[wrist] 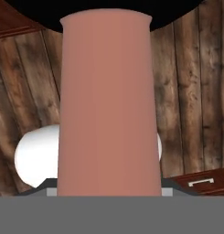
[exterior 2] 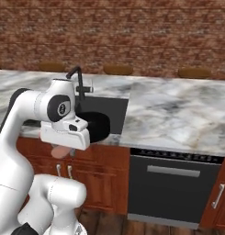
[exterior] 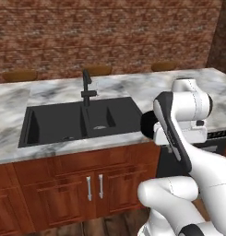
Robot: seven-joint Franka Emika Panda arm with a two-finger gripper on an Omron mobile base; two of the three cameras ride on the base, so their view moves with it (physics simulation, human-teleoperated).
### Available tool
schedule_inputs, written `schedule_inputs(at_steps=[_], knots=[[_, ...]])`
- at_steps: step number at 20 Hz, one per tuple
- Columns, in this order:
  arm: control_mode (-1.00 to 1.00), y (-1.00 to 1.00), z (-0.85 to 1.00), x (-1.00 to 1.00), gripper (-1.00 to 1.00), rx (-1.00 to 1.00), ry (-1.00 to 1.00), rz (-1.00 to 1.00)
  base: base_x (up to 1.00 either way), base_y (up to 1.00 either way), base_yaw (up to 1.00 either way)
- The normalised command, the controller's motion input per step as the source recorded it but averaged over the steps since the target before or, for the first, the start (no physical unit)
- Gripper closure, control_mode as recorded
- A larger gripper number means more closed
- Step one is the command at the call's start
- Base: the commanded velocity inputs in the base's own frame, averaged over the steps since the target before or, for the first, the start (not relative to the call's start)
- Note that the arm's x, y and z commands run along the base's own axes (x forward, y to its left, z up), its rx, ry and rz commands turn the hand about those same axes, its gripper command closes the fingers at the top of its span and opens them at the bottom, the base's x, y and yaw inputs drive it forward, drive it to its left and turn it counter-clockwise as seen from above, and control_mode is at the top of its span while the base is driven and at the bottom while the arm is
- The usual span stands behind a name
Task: Pick the saucepan and bowl and place them in the sink. Then turn on the water.
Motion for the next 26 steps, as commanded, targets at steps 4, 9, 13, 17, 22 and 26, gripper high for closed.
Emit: schedule_inputs(at_steps=[4,9,13,17,22,26], knots=[[1.0,0.0,0.0,0.0,1.0,0.0,0.0,0.0,0.53,0.0,0.0],[1.0,0.0,0.0,0.0,1.0,0.0,0.0,0.0,0.55,0.0,0.0],[1.0,0.0,0.0,0.0,1.0,0.0,0.0,0.0,0.57,0.0,0.0],[1.0,0.0,0.0,0.0,1.0,0.0,0.0,0.0,0.47,0.0,0.0],[1.0,0.0,0.0,0.0,1.0,0.0,0.0,0.0,0.46,0.0,0.0],[1.0,0.0,0.0,0.0,1.0,0.0,0.0,0.0,0.46,0.0,0.0]])
